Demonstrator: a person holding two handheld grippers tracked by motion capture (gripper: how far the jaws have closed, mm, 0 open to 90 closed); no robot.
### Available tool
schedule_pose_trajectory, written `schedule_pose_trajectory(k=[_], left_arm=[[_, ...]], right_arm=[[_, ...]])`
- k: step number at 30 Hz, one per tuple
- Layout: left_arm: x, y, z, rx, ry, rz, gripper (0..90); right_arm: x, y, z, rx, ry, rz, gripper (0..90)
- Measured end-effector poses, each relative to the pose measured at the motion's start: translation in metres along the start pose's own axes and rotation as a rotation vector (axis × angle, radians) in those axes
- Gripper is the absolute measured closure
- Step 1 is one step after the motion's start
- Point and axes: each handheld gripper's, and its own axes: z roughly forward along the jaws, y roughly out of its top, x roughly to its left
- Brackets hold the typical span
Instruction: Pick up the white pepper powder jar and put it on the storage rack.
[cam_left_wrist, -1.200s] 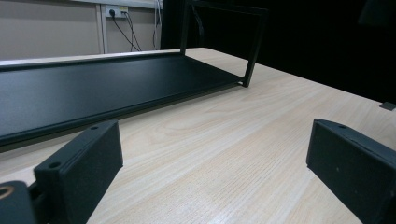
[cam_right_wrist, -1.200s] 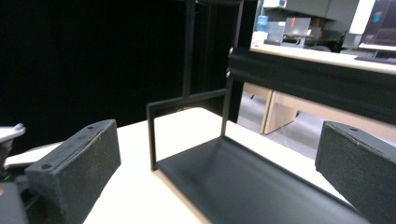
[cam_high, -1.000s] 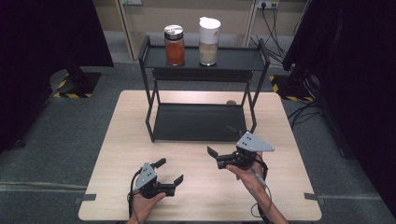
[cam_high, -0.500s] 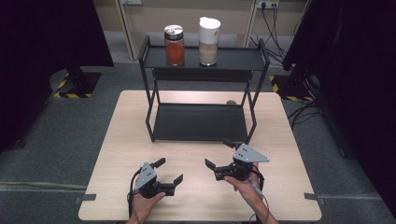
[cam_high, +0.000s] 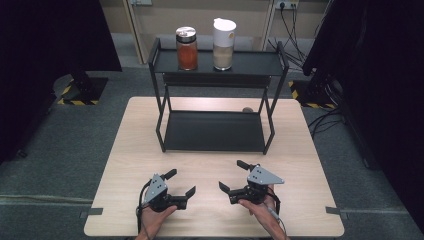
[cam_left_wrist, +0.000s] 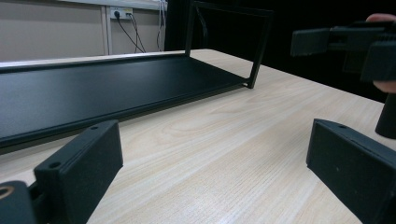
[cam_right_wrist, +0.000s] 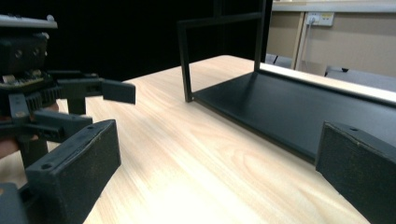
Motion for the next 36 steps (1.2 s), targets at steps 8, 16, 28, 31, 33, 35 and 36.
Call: schedule_pose_trajectory(k=[8,16,28,31,33,35,36], left_arm=[[0.000,0.000,0.000,-0.001,-0.001,0.001,3.0],[-0.001,0.000,-0.001,-0.004,0.000,0.002,3.0],[-0.001,0.000,-0.001,-0.004,-0.002,0.002,3.0],[-0.001,0.000,-0.001,-0.004,-0.001,0.001,3.0],[0.000,0.000,-0.001,-0.003,0.000,0.002,3.0],[0.000,0.000,-0.001,-0.003,0.001,0.002,3.0],[-0.001,0.000,-0.001,-0.003,0.001,0.002,3.0]], right_arm=[[0.002,-0.006,0.004,0.019,0.013,0.005,0.4],[0.001,-0.009,0.004,0.026,0.011,0.016,0.4],[-0.001,-0.012,0.004,0.032,0.007,0.032,0.4],[-0.002,-0.012,0.004,0.033,0.008,0.035,0.4],[-0.002,-0.012,0.005,0.036,0.008,0.034,0.4],[-0.002,-0.013,0.005,0.037,0.007,0.036,0.4],[-0.002,-0.013,0.005,0.038,0.008,0.038,0.4]])
